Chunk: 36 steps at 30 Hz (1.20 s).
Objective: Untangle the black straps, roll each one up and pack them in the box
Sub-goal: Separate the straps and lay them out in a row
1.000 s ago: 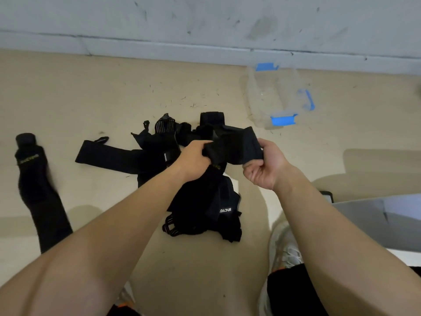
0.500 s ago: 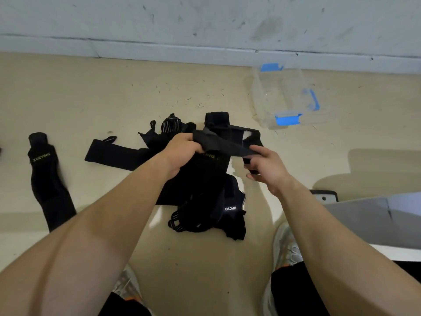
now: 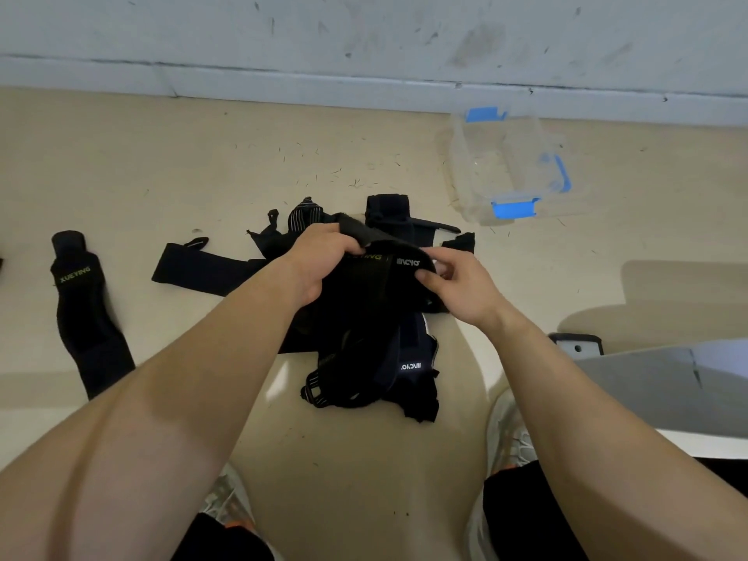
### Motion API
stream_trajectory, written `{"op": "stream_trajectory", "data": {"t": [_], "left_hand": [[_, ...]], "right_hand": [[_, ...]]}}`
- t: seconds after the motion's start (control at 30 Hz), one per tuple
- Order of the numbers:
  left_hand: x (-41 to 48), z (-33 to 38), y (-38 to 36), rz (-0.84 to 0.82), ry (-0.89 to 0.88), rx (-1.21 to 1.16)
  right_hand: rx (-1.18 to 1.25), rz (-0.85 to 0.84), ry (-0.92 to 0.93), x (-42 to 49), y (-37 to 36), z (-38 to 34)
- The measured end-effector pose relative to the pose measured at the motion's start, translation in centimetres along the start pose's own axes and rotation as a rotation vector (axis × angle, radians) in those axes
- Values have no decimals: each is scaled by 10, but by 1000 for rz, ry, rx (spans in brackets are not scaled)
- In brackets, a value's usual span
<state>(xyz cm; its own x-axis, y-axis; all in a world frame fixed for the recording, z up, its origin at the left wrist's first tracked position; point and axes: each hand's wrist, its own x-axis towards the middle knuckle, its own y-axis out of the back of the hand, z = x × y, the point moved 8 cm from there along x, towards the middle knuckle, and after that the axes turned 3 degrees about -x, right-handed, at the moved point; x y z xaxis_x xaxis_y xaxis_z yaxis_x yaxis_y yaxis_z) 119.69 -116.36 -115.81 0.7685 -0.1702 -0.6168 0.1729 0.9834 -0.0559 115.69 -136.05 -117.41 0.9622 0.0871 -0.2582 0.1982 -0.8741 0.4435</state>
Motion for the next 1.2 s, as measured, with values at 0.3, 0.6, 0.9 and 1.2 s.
{"op": "stream_trajectory", "data": {"t": [0.3, 0.6, 0.9, 1.2], "left_hand": [[5, 2, 26, 131, -106, 99], [15, -45, 49, 213, -25, 627], [52, -54, 25, 128, 4, 716], [80, -64, -15, 91, 107, 1049]], "right_hand": [[356, 76, -247, -12, 14, 29], [-272, 382, -869, -43, 47, 129], [-255, 217, -510, 60, -13, 96], [84, 344, -534, 101, -13, 110]]}}
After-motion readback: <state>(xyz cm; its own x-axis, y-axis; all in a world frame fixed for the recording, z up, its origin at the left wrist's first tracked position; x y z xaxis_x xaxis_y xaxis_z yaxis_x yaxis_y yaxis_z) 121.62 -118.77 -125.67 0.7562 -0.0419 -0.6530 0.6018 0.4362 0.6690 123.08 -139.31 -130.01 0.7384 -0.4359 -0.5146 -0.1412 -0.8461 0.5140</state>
